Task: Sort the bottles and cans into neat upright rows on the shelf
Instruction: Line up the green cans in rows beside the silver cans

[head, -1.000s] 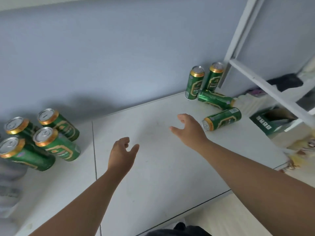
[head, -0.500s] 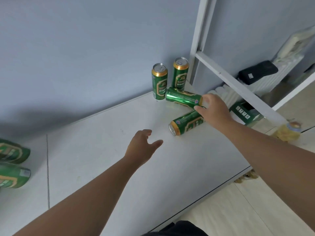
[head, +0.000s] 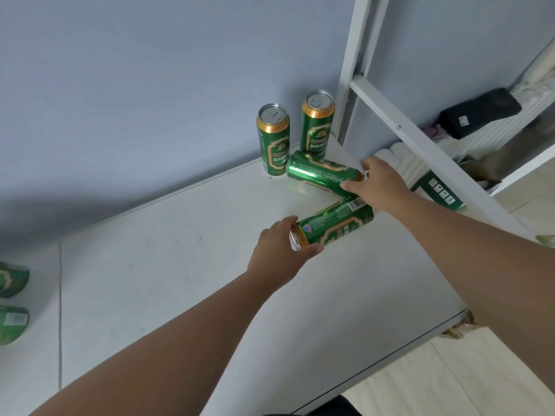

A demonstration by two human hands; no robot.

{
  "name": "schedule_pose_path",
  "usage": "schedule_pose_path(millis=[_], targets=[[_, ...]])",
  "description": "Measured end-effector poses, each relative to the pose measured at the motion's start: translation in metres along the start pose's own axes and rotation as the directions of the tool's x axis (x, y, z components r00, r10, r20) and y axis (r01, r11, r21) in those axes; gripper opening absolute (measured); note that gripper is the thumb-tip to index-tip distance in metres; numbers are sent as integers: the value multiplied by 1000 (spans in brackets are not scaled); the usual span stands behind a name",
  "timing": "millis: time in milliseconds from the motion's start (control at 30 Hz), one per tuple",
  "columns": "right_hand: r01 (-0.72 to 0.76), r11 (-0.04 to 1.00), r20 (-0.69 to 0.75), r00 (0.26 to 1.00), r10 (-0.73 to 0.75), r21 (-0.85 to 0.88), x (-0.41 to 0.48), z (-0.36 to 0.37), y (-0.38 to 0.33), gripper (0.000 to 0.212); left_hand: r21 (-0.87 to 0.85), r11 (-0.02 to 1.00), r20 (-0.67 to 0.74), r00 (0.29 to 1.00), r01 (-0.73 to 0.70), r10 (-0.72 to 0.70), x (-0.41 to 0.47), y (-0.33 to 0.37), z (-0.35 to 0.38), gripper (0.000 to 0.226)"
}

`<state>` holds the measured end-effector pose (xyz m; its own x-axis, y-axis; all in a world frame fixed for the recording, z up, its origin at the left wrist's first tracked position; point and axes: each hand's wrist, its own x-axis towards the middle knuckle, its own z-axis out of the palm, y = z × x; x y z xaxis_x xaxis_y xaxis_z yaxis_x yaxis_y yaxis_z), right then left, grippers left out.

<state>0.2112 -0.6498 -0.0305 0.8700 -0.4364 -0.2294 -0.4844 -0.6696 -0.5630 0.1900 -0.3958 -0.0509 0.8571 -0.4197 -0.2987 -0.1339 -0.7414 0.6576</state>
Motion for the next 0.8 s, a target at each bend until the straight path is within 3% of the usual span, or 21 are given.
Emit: schedule_pose_path(millis=[133, 333, 567, 800], targets=[[85, 990, 147, 987, -68, -112, 19, -7, -3, 85, 12, 1000, 29, 999, 19, -19, 10, 12, 5, 79], [197, 914, 311, 947, -84, -353, 35, -4, -19, 63, 95, 995, 76, 997, 1, -8, 15, 13, 11, 80], [191, 910, 257, 961, -99, -367, 30, 3, -21, 70, 33, 999, 29, 1000, 2, -3, 3, 7, 3, 69], [224, 947, 154, 969, -191, -230, 14, 9, -11, 70, -130, 992, -78, 997, 7, -17, -26, -8, -20, 73]])
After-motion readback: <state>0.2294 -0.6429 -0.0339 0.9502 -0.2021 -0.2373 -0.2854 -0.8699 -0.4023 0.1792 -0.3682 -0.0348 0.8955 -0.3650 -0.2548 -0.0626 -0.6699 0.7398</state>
